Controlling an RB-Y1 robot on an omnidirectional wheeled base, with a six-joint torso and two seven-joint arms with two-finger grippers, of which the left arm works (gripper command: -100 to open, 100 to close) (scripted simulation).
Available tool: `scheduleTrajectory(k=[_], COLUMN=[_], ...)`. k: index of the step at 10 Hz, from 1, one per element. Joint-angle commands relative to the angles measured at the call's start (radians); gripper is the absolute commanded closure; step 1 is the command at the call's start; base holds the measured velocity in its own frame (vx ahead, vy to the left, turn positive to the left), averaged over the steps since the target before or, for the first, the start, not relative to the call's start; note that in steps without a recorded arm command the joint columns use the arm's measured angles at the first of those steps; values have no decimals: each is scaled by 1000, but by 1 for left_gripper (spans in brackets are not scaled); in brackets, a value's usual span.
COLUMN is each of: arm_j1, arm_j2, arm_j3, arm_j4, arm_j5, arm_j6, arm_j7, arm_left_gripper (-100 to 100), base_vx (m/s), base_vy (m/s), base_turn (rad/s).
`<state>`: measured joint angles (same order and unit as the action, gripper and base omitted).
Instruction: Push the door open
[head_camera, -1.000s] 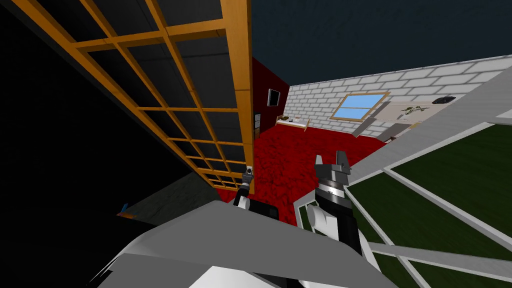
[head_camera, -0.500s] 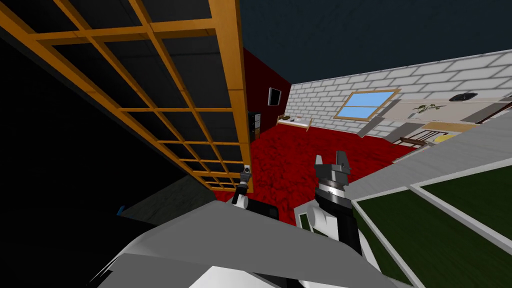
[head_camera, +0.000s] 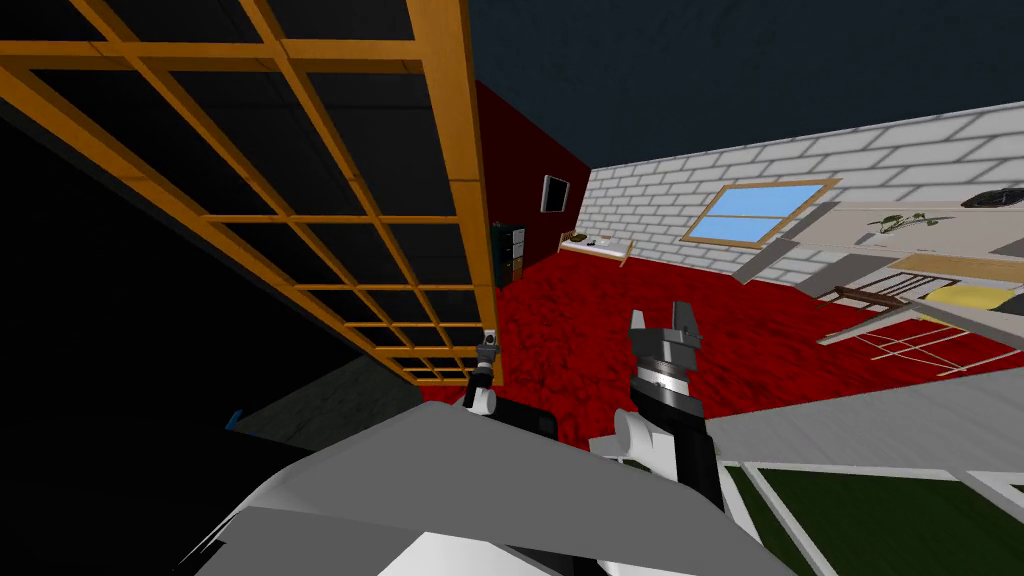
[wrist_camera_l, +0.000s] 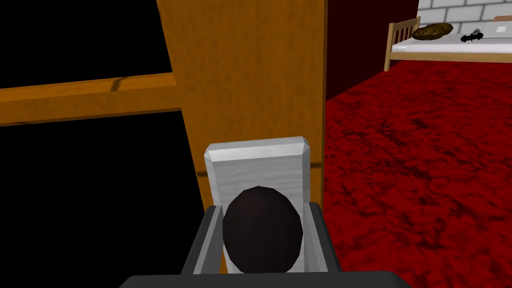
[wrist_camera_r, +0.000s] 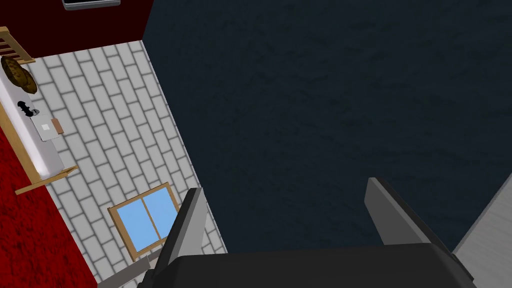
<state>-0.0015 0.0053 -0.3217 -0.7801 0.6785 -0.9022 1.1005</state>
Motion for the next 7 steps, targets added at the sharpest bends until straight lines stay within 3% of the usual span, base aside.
scheduleTrajectory(k=[1, 2, 4, 5, 7], arm_j1=[0, -5, -5, -6, -6], arm_j2=[0, 19, 19, 29, 29], arm_j3=[0, 22, 22, 45, 62], arm_j4=[0, 0, 0, 2, 3], arm_j5=[0, 13, 13, 28, 39], arm_j6=[0, -12, -12, -21, -28], arm_j7=[0, -9, -9, -20, -27], arm_left_gripper=[100, 100, 100, 100, 100], base_vx=[83, 145, 119, 155, 203], base_vy=[-16, -9, -31, -28, -32], base_turn=[19, 8, 18, 39, 36])
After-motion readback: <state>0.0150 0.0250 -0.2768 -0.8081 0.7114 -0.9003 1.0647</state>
